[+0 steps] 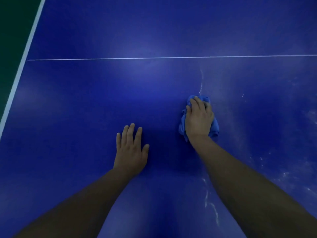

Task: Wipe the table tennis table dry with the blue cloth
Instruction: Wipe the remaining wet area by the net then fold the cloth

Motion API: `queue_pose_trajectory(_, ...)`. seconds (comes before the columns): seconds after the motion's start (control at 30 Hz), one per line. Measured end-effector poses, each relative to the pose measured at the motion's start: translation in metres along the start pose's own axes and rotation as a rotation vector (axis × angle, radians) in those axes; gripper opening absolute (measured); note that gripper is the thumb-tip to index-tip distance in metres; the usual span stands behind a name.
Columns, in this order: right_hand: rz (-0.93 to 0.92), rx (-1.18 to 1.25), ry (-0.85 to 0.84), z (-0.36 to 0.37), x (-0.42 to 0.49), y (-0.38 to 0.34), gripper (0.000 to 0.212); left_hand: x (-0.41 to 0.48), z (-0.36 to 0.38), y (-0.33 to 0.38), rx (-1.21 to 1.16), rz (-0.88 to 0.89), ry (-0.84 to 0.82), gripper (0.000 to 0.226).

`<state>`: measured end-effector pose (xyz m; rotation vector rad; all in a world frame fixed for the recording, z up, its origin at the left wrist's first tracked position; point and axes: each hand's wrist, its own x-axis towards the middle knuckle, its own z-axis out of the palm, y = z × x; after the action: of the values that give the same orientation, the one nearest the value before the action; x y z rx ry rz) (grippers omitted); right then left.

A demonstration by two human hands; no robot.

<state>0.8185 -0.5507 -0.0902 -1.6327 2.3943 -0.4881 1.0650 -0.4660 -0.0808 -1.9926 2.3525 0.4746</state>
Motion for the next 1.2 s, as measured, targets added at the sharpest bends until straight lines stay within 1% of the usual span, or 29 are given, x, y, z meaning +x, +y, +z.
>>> queue_pose_trajectory(0.03, 0.007, 0.026, 0.036, -0.001, 0.001, -0.007, 0.032, 0.005, 0.000, 0.005, 0.002, -0.003, -0.001, 0.072)
queue_pose_trajectory(0.07, -0.063, 0.032, 0.060, 0.002, -0.003, -0.018, 0.031, 0.009, 0.000, 0.009, 0.001, -0.005, 0.001, 0.072)
queue_pose_trajectory(0.1, -0.188, 0.003, 0.040, 0.009, -0.006, -0.033, 0.031, 0.014, 0.000, 0.014, 0.003, -0.003, 0.006, 0.072)
queue_pose_trajectory(0.17, -0.427, -0.097, -0.125, 0.024, -0.023, -0.058, 0.038, 0.022, 0.000, 0.021, 0.020, 0.002, 0.016, 0.071)
queue_pose_trajectory(0.23, -0.496, -0.190, -0.220, 0.033, -0.012, -0.044, 0.043, 0.033, -0.001, 0.027, 0.026, 0.005, 0.026, 0.071)
queue_pose_trajectory(0.27, -0.463, -0.228, -0.231, 0.031, 0.003, -0.028, 0.049, 0.040, -0.001, 0.030, 0.022, 0.011, 0.018, 0.071)
queue_pose_trajectory(0.3, -0.378, -0.241, -0.204, 0.026, 0.018, -0.011, 0.055, 0.045, -0.003, 0.032, 0.018, 0.016, 0.001, 0.073)
queue_pose_trajectory(0.33, -0.248, -0.215, -0.144, 0.021, 0.029, 0.005, 0.056, 0.050, -0.003, 0.034, 0.016, 0.025, -0.009, 0.074)
queue_pose_trajectory(0.37, -0.143, -0.168, -0.077, 0.017, 0.040, 0.013, 0.051, 0.057, -0.003, 0.037, 0.015, 0.037, -0.009, 0.074)
queue_pose_trajectory(0.4, -0.126, -0.121, -0.054, 0.016, 0.044, 0.011, 0.047, 0.062, -0.003, 0.038, 0.016, 0.051, -0.005, 0.074)
queue_pose_trajectory(0.43, -0.186, -0.105, -0.079, 0.018, 0.051, -0.001, 0.048, 0.069, -0.002, 0.041, 0.018, 0.062, 0.001, 0.073)
queue_pose_trajectory(0.5, -0.409, -0.186, -0.175, 0.032, 0.053, -0.026, 0.059, 0.079, 0.002, 0.044, 0.031, 0.074, 0.013, 0.071)
queue_pose_trajectory(0.53, -0.471, -0.218, -0.193, 0.038, 0.062, -0.031, 0.064, 0.085, 0.004, 0.047, 0.036, 0.074, 0.022, 0.070)
queue_pose_trajectory(0.57, -0.486, -0.241, -0.192, 0.041, 0.077, -0.031, 0.067, 0.090, 0.005, 0.048, 0.039, 0.079, 0.029, 0.070)
queue_pose_trajectory(0.63, -0.371, -0.238, -0.141, 0.038, 0.105, -0.010, 0.067, 0.103, 0.003, 0.055, 0.043, 0.088, 0.008, 0.074)
queue_pose_trajectory(0.7, -0.154, -0.205, -0.052, 0.024, 0.121, 0.020, 0.063, 0.116, -0.001, 0.062, 0.066, 0.062, -0.054, 0.083)
queue_pose_trajectory(0.73, -0.078, -0.185, -0.009, 0.016, 0.123, 0.031, 0.061, 0.121, -0.002, 0.066, 0.081, 0.042, -0.087, 0.087)
queue_pose_trajectory(0.77, -0.052, -0.139, 0.057, 0.011, 0.122, 0.031, 0.055, 0.125, -0.003, 0.068, 0.094, 0.029, -0.111, 0.091)
queue_pose_trajectory(0.8, -0.078, -0.061, 0.117, 0.009, 0.118, 0.023, 0.047, 0.128, -0.004, 0.070, 0.108, 0.023, -0.131, 0.094)
queue_pose_trajectory(0.83, -0.156, 0.007, 0.172, 0.011, 0.112, 0.007, 0.039, 0.128, -0.004, 0.071, 0.120, 0.019, -0.149, 0.097)
queue_pose_trajectory(0.87, -0.279, 0.030, 0.161, 0.018, 0.105, -0.014, 0.036, 0.130, -0.005, 0.071, 0.118, 0.016, -0.166, 0.100)
queue_pose_trajectory(0.9, -0.395, 0.003, 0.099, 0.026, 0.096, -0.036, 0.036, 0.129, -0.005, 0.071, 0.104, 0.017, -0.187, 0.104)
queue_pose_trajectory(0.93, -0.448, -0.013, 0.015, 0.034, 0.089, -0.055, 0.037, 0.130, -0.006, 0.070, 0.091, 0.023, -0.210, 0.107)
queue_pose_trajectory(0.97, -0.438, 0.009, -0.031, 0.041, 0.087, -0.069, 0.039, 0.131, -0.007, 0.069, 0.088, 0.023, -0.232, 0.107)
queue_pose_trajectory(1.03, -0.333, 0.013, -0.043, 0.044, 0.111, -0.072, 0.043, 0.136, -0.009, 0.069, 0.096, 0.006, -0.267, 0.100)
queue_pose_trajectory(1.07, -0.280, -0.041, -0.056, 0.040, 0.128, -0.064, 0.047, 0.139, -0.011, 0.068, 0.099, -0.003, -0.294, 0.097)
queue_pose_trajectory(1.13, -0.158, -0.122, -0.027, 0.028, 0.165, -0.030, 0.056, 0.142, -0.014, 0.069, 0.101, -0.005, -0.368, 0.096)
queue_pose_trajectory(1.17, -0.080, -0.109, -0.007, 0.017, 0.178, -0.010, 0.056, 0.142, -0.015, 0.070, 0.098, -0.003, -0.392, 0.096)
queue_pose_trajectory(1.2, 0.004, -0.084, 0.024, 0.007, 0.184, 0.010, 0.051, 0.142, -0.018, 0.069, 0.099, 0.001, -0.413, 0.095)
